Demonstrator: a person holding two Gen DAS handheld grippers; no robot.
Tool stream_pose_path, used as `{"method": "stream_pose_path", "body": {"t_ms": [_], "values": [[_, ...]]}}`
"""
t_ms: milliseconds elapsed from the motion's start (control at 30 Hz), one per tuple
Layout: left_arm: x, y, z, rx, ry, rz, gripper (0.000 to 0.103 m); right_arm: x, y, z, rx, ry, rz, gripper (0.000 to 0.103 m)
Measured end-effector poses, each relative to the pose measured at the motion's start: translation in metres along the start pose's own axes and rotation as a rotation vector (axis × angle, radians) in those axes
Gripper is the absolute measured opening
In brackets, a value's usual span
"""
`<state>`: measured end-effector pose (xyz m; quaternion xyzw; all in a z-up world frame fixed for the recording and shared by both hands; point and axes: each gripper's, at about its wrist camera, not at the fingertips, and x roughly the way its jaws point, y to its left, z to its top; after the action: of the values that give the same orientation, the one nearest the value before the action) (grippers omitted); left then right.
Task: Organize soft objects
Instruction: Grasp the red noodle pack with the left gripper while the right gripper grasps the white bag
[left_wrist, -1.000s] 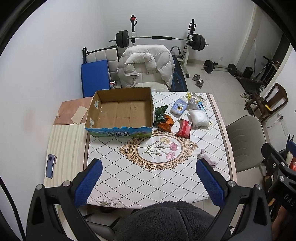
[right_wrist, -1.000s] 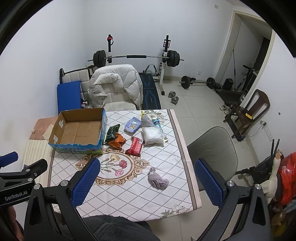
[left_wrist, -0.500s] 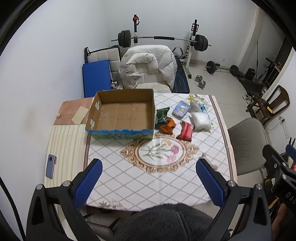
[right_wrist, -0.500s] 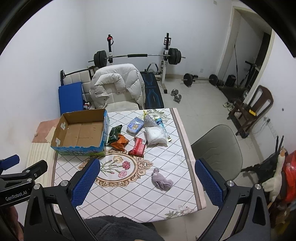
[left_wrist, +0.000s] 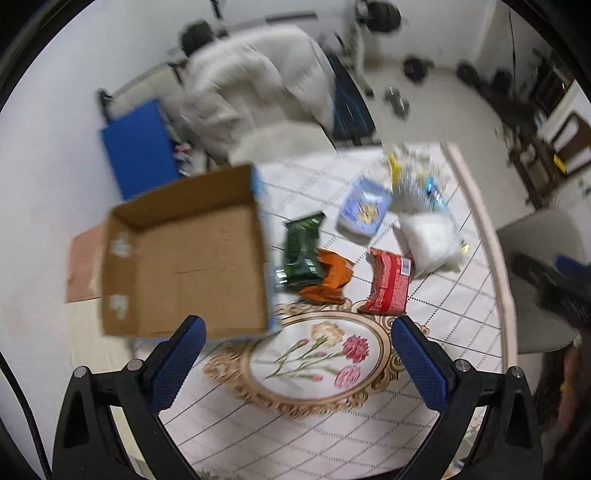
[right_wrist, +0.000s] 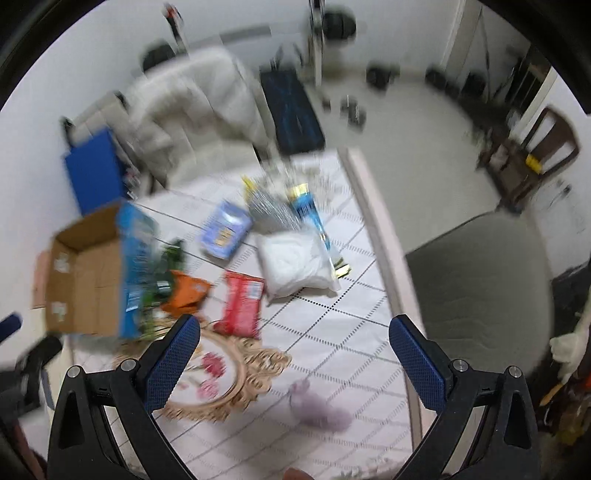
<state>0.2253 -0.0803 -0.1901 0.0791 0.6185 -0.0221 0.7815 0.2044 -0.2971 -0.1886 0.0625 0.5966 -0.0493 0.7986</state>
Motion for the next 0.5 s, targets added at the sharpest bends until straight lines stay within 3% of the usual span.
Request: {"method": "stream_pose_path", "body": {"t_ms": [133,267,367,500], "values": [[0.076,-0.021,0.025,0.041,0.117,0.009,0.100,0.135,-0.006,0.048,-0.019,0.190,-0.002,0.103],[0.128,-0.034,0.037,0.027,0.219,-0.018,0.100,0.218,0.002,0.065,-0.060,0.308,-0.006,0.103],[0.148,-0.044,0.038,0.021,0.258,-0.041,0.100,0.258,0.005,0.072,-0.073,0.376,0.004,0.103],[0.166,-0.070,0.035,0.080,0.295,-0.078,0.100,0.261,-0.006,0.066,-0.088,0.412,0.020,0.097]]}}
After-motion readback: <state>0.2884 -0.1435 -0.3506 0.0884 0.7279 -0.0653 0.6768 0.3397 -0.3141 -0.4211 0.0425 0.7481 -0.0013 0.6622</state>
